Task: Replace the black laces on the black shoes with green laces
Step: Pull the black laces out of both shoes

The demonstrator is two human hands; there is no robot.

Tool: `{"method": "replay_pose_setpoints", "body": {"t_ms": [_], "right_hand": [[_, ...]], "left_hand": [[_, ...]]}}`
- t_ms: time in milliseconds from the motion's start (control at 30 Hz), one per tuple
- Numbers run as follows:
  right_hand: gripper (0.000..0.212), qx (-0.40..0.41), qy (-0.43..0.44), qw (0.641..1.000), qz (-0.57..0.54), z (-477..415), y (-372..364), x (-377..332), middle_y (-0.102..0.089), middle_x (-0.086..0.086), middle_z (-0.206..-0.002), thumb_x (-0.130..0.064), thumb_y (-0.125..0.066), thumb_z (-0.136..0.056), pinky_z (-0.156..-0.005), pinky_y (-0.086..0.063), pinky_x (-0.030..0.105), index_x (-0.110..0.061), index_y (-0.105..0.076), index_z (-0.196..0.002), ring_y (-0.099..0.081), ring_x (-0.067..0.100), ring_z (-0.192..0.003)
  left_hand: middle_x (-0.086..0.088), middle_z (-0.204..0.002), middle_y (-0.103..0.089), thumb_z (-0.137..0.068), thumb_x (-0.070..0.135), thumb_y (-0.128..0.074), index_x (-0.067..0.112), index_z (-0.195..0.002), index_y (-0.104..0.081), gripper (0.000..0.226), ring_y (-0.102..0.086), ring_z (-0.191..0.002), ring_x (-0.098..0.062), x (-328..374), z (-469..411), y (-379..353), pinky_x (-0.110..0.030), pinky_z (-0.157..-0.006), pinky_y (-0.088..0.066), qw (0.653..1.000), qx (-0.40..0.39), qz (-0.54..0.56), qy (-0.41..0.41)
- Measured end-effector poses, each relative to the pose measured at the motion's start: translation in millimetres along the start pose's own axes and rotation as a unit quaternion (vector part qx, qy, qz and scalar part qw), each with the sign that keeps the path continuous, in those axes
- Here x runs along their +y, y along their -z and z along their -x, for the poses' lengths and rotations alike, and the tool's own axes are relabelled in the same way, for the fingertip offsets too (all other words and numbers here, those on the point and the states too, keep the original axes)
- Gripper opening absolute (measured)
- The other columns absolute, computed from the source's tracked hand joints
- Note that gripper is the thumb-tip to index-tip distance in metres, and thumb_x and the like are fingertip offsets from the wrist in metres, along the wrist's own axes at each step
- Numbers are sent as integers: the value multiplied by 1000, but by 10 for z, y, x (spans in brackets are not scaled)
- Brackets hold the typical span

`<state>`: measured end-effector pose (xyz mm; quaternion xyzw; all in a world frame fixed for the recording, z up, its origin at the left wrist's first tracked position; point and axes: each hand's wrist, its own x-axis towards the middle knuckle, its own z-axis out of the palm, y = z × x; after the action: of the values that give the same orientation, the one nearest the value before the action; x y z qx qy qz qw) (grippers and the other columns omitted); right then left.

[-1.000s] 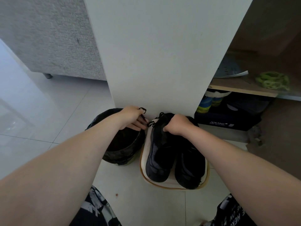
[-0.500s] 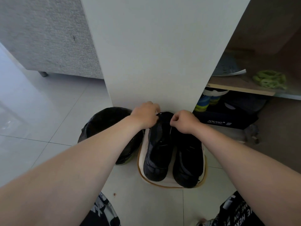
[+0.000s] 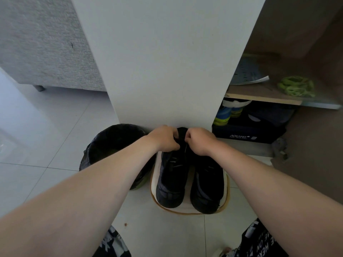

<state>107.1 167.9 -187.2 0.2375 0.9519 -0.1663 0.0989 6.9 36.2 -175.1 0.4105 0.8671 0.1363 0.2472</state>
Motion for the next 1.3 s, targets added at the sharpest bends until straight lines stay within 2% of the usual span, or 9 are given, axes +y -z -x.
{"method": "replay_pose_setpoints", "body": {"t_ms": [233, 367, 533, 667, 733, 867, 1033, 1167, 1300], "right_hand": [[19, -3, 5, 1000, 29, 2, -48, -36, -69, 14, -108, -15, -49, -98, -76, -50, 33, -10, -66, -104, -64, 34, -97], [20, 10, -6, 1000, 20, 15, -16, -40, -69, 6, -111, -20, -51, -100, -78, -45, 32, -15, -69, -105, -62, 31, -104], [17, 18, -25, 999, -26, -12, 5, -3, -72, -9, -100, -36, -63, -92, -104, -42, 48, -37, -67, -75, -63, 20, -103], [14, 21, -17, 999, -38, -6, 39, -3, -72, -8, -95, -37, -71, -89, -98, -47, 41, -33, -71, -76, -64, 19, -98], [15, 24, -16, 999, -35, -22, 30, 0, -70, -4, -99, -35, -66, -92, -99, -45, 42, -33, -66, -78, -62, 22, -101], [10, 9, -8, 1000, -16, -54, -30, 0, -68, 1, -110, -28, -57, -99, -90, -41, 35, -29, -66, -94, -60, 27, -110], [16, 0, 3, 1000, 1, -49, -21, -24, -68, 6, -115, -27, -53, -101, -88, -44, 37, -26, -69, -104, -60, 30, -110], [18, 14, -22, 1000, -6, -68, -35, -11, -64, -3, -94, -29, -56, -97, -105, -39, 55, -35, -61, -80, -62, 28, -105], [18, 15, -18, 999, -33, -87, -17, 19, -68, -1, -100, -35, -60, -94, -105, -39, 56, -37, -58, -76, -61, 28, -105]], "left_hand": [[-3, -104, -49, -89, 49, -59, 19, -74, -58, 33, -52, -98, -25, -144, 10, 93, -34, -79, -46, 988, 32, -150, -22], [-1, -79, -72, -97, 55, -42, 14, -60, -70, 62, -65, -80, -19, -205, 90, 211, -34, -82, -51, 1000, -24, -12, -14], [-13, -70, -73, -104, 41, -41, -2, -91, -65, 52, -70, -59, -27, -93, 106, 380, -33, -56, -59, 951, -190, 192, 152], [-12, -88, -71, -97, 8, -58, 4, -117, -64, 20, -72, -82, -25, -134, 168, 413, -36, -72, -61, 930, -326, 111, 126], [-10, -94, -72, -95, 2, -57, 6, -119, -66, 27, -69, -98, -28, -98, 95, 368, -33, -77, -56, 960, -260, 10, 107], [-6, -112, -69, -90, 3, -56, 14, -106, -71, 25, -64, -105, -25, -33, -10, 255, -28, -84, -48, 997, 66, -38, 23], [-5, -117, -70, -87, 10, -63, 17, -116, -72, 31, -63, -109, -23, 7, -22, 54, -30, -93, -47, 995, -7, -57, -76], [-8, -94, -73, -85, 21, -70, 11, -92, -75, 13, -67, -93, -26, 50, -46, 68, -29, -77, -50, 996, 36, -75, -36], [-7, -85, -69, -90, 16, -66, 6, -110, -63, 23, -67, -84, -30, 77, 3, 100, -28, -72, -50, 1000, 4, -3, 28]]}}
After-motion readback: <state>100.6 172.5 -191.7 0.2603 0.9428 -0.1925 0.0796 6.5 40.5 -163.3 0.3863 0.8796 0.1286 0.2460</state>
